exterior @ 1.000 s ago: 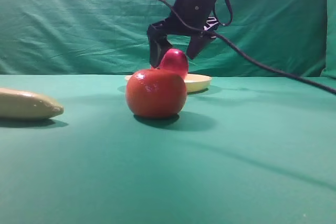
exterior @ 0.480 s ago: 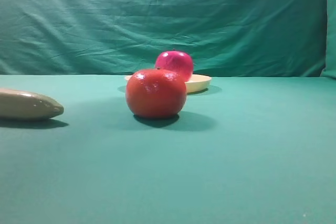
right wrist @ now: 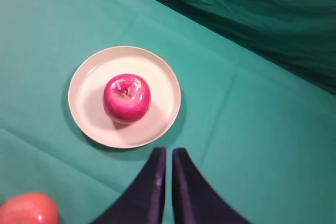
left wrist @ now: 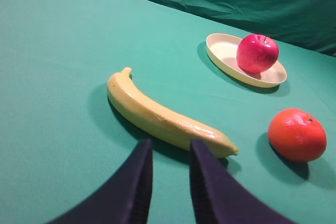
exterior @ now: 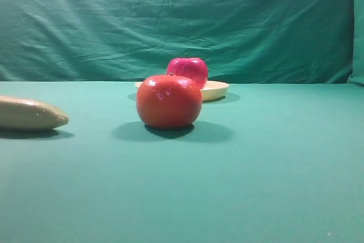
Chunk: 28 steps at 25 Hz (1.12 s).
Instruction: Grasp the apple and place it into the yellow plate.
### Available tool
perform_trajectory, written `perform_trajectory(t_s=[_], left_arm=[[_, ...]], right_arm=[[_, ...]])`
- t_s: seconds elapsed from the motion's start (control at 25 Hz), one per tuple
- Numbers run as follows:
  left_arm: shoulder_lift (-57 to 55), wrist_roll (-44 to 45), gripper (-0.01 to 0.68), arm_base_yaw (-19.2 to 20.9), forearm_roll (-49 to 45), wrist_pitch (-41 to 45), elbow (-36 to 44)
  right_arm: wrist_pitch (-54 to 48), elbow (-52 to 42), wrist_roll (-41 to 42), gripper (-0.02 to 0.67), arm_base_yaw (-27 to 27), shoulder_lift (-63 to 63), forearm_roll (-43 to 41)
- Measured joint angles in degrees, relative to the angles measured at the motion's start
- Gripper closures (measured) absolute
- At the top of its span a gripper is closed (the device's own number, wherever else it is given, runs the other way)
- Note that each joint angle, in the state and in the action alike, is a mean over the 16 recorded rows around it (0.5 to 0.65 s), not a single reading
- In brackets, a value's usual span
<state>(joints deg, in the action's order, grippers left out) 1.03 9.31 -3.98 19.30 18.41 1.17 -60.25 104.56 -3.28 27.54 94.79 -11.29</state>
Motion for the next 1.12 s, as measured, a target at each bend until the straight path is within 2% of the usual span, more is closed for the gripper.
perform_trajectory(t_s=[0.68,0.92,1.12], left_arm=[[0.00,0.00,0.516,0.00,0.00,0.00,0.00],[0.00,0.00,0.516,0.00,0.00,0.00,0.00],[0.00,0.00,0.516,0.00,0.00,0.00,0.00]], right_arm=[[19.93,-49.34,-2.61,0.649,0.00,-40.77,0.22],[24.29,-62.07,-2.74,0.649,0.00,-53.92,1.27],[25.50,-68.76,-2.76,0.649,0.00,-63.41,2.49]])
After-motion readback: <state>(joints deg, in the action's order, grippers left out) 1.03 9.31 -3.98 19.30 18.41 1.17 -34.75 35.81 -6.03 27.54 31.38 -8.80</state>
